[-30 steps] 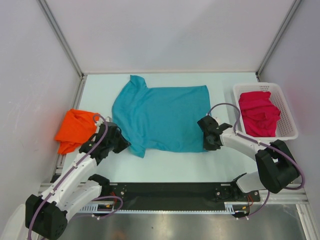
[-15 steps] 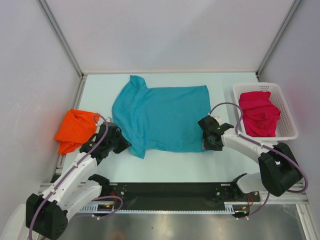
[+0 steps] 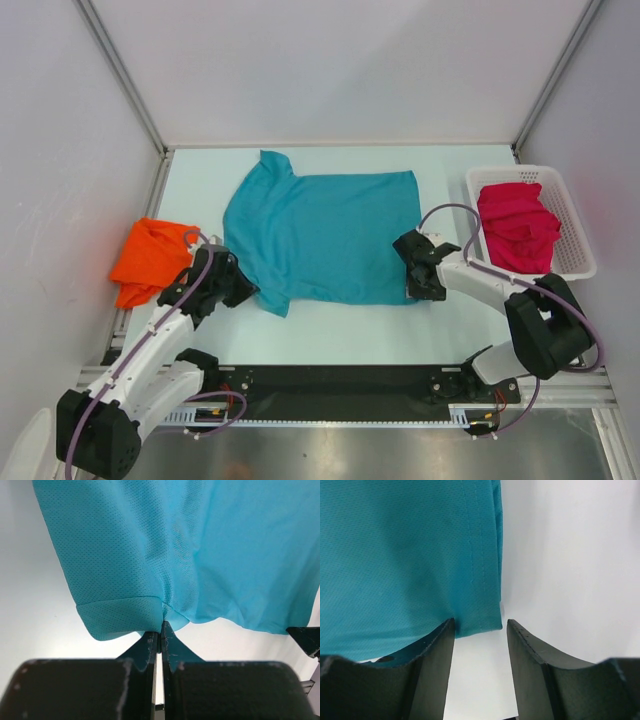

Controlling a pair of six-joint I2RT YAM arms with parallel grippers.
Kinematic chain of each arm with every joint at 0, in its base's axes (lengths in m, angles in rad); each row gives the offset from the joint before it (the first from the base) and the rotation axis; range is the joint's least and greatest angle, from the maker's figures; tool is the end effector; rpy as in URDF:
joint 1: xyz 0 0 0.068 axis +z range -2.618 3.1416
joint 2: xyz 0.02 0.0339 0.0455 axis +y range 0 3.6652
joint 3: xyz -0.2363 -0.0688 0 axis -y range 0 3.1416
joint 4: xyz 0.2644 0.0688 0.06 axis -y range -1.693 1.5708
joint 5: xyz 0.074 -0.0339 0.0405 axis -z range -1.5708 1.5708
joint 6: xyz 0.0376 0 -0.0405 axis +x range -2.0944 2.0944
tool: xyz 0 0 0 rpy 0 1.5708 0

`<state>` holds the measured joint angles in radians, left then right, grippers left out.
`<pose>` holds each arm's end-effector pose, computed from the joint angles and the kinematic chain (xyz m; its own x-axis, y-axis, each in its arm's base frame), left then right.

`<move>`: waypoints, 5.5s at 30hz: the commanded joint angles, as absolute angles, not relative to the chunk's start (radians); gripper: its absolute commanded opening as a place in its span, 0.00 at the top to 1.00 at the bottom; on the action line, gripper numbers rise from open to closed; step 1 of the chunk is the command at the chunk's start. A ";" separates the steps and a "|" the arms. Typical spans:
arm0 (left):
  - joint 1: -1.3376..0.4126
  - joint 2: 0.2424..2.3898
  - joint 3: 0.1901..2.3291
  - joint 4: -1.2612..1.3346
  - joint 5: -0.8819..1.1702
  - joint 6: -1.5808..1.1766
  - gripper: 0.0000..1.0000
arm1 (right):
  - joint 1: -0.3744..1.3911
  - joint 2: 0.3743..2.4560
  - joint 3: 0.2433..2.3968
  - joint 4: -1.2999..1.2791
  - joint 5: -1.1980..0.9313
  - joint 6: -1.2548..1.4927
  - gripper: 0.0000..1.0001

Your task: Fold and stack the t-shirts

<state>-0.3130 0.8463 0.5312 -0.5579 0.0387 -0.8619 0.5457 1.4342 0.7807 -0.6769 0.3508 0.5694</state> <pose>0.1946 -0.0645 0.1801 -0.7261 -0.5623 -0.3958 -0.3377 0.7930 -0.5070 0.2292 0.1240 0.1283 -0.9243 0.0311 -0.3805 0.0960 0.9836 -0.1527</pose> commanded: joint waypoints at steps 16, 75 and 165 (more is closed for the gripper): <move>-0.268 0.799 0.572 -0.589 0.121 -0.813 0.95 | 0.558 1.356 0.893 -0.774 0.408 0.594 1.00; -0.006 1.335 0.798 -0.405 0.215 -0.603 0.20 | 0.370 1.743 1.444 -0.773 0.400 0.388 0.59; -0.072 1.704 1.190 -0.328 0.124 -0.630 1.00 | 0.453 1.749 1.344 -0.798 0.443 0.393 0.61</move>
<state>-0.0673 1.6176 1.0740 -0.3149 0.1555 -0.6285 0.4572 1.7748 1.3392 -0.7818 0.4046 0.4057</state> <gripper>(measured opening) 0.005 0.389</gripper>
